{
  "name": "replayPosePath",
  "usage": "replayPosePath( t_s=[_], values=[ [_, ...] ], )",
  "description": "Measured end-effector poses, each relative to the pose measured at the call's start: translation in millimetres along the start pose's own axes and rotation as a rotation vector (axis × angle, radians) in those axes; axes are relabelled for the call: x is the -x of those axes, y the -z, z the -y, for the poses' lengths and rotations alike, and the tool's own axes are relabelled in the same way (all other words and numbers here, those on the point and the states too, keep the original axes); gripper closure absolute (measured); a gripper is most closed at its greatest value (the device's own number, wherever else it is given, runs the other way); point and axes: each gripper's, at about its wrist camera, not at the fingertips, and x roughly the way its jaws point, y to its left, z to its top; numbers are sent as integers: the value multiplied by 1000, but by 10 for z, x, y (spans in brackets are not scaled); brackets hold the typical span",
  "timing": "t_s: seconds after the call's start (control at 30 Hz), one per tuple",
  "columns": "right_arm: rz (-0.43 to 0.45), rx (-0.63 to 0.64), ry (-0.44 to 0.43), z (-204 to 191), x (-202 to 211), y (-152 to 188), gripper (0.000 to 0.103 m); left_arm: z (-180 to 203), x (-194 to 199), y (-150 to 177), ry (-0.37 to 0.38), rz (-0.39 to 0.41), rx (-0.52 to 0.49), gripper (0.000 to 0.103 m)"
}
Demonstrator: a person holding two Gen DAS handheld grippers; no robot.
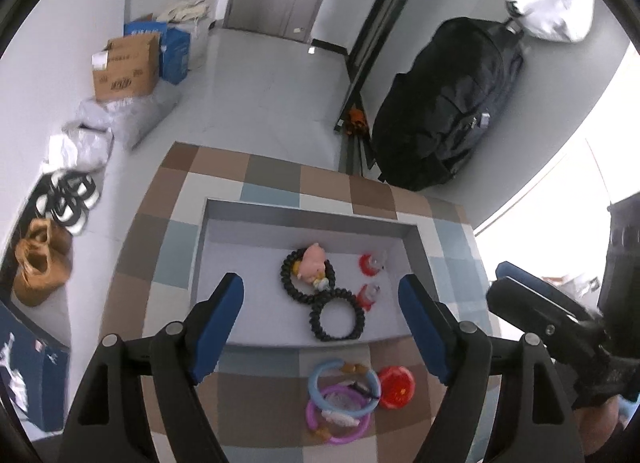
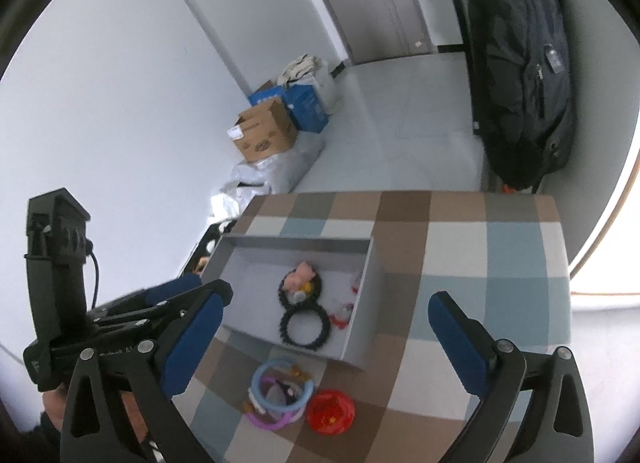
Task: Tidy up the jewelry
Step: 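Lift both tools out of the grey box, then lower the left tool and grasp the blue beaded bangle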
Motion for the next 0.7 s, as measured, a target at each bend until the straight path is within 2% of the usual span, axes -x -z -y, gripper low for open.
replayPosePath(
  t_s=[0.1, 0.17, 0.3, 0.57, 0.7],
  values=[
    [-21, 12, -3, -24, -5, 80, 0, 69, 122, 72, -37, 55, -67, 26],
    [-23, 0, -4, -9, 14, 124, 0, 76, 165, 126, -54, 68, -94, 20],
    [-32, -30, 23, 59, 58, 228, 0, 19, 203, 211, -27, 58, -82, 18],
    [-88, -99, 64, 199, 51, 426, 0, 88, 2, 389, 1, -57, -144, 18],
    [-87, -134, 66, 269, 83, 435, 0, 209, -162, 485, -20, -113, -214, 18]
  ],
)
